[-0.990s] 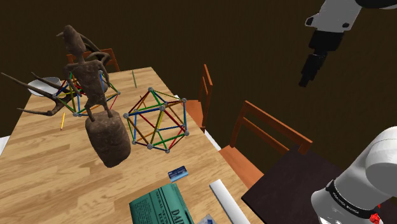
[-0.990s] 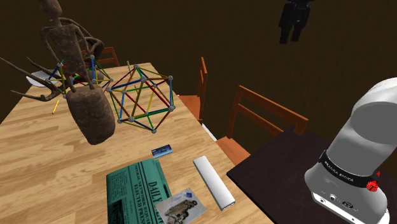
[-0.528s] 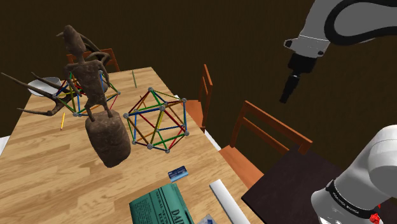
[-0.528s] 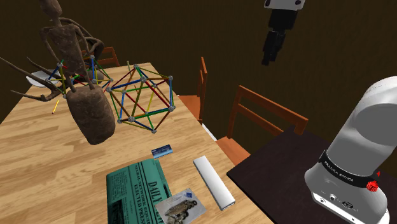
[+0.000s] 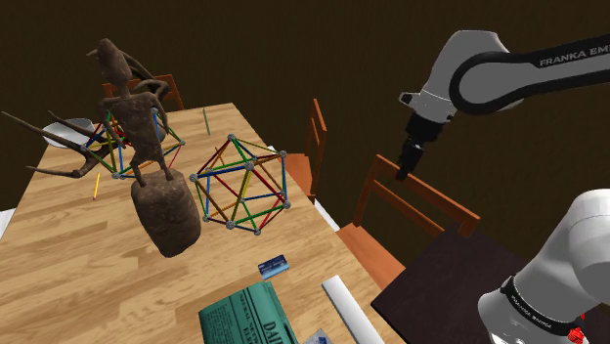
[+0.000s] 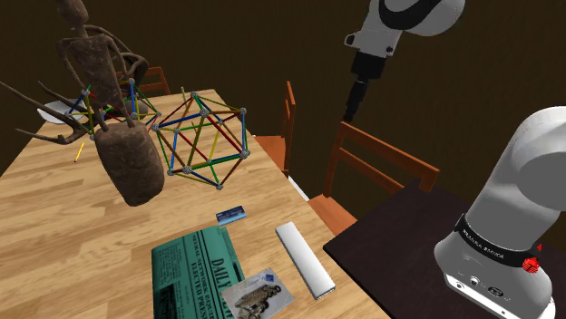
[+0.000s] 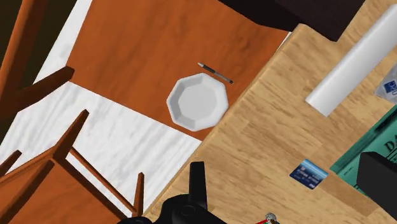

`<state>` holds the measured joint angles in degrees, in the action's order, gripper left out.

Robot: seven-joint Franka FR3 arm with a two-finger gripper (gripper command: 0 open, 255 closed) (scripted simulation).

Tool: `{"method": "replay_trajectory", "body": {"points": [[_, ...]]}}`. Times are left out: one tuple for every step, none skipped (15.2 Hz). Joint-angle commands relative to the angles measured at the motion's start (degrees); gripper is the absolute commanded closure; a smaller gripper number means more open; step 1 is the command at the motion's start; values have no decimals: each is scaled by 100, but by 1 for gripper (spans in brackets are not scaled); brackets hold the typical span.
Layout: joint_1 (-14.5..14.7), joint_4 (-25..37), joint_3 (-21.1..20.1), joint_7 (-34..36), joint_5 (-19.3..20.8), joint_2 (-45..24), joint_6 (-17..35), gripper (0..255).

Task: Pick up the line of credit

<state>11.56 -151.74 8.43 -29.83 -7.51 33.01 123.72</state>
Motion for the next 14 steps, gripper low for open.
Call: {"method": "replay_trajectory", "body": {"points": [[217, -129, 107, -407, -189, -317, 555, 0], [344, -151, 156, -607, -308, -500, 802, 0], [479, -163, 209, -818, -440, -689, 1044, 0], [623, -165, 266, -1041, -588, -885, 1279, 0], [774, -155, 324, -1280, -756, -1087, 1505, 0], [931, -134, 384, -1536, -947, -1293, 1722, 0], [1097, -102, 447, -1810, -1160, -1504, 1927, 0], [1270, -58, 512, -2105, -1400, -1719, 2118, 0], [1448, -2, 577, -2421, -1667, -1937, 2294, 0], [1624, 67, 636, -2761, -1964, -2157, 2452, 0], [1793, 149, 684, -3123, -2291, -2381, 2589, 0], [1941, 244, 710, -3506, -2644, -2606, 2703, 0], [2074, 352, 721, -3903, -3013, -2832, 2796, 0], [2187, 470, 713, -4306, -3390, -3057, 2867, 0]]}}
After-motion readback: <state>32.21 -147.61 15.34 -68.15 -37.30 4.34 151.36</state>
